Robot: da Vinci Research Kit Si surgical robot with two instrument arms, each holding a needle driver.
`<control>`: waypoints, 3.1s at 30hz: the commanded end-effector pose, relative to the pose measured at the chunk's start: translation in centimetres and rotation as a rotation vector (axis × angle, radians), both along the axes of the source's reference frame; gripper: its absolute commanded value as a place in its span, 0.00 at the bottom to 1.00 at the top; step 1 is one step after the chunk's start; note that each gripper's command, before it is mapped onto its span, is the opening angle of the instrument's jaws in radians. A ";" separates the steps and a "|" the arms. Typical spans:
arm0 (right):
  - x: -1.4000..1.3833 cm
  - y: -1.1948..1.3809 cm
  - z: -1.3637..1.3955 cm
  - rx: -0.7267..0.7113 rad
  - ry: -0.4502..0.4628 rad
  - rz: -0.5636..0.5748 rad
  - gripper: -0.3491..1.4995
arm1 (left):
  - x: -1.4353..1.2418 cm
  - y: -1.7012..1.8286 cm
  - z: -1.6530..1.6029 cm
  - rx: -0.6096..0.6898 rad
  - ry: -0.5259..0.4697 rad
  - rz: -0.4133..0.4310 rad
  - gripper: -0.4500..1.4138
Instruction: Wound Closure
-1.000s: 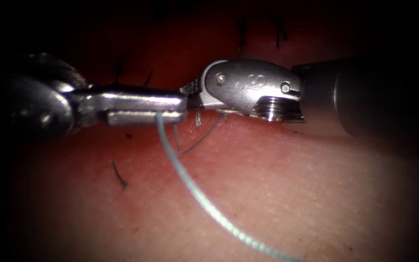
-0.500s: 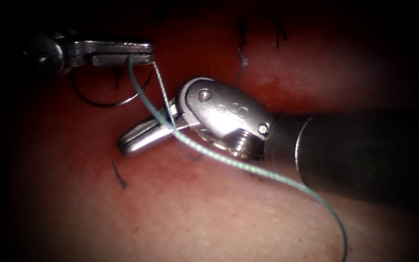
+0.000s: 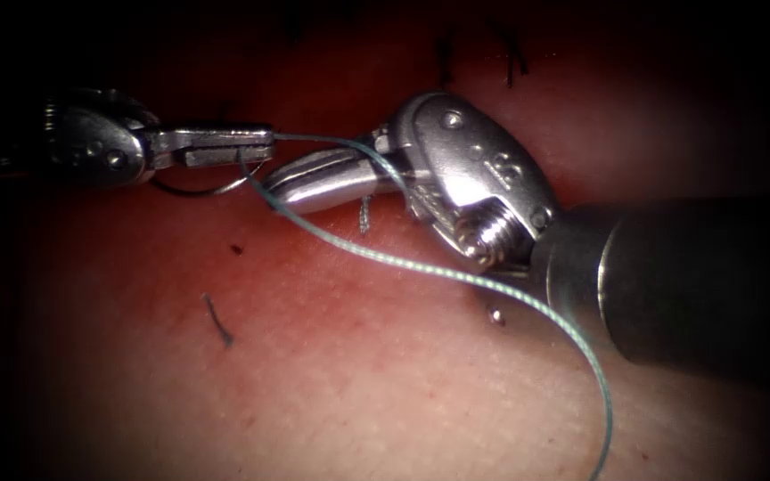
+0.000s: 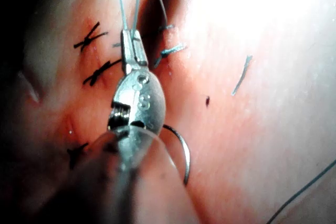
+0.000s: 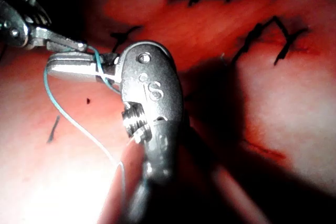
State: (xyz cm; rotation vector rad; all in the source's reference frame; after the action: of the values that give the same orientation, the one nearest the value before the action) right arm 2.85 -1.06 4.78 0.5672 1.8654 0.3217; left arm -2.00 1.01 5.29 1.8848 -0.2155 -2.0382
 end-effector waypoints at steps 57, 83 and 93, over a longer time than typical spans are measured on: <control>-0.77 -0.18 1.24 1.205 -0.733 0.625 0.75 | -1.23 -0.86 -0.02 0.035 0.067 0.066 0.00; -0.36 -0.34 1.36 0.896 -1.068 0.609 0.00 | -1.22 -0.87 0.01 0.052 0.075 0.068 0.00; -0.53 -0.27 0.90 0.714 -1.007 0.689 0.00 | -0.99 -0.69 -0.06 0.150 0.128 0.016 0.00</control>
State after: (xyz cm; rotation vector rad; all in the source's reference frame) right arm 2.23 -1.34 5.63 0.1123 0.8547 1.4579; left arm -2.88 0.32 5.17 1.8232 -0.0075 -2.2246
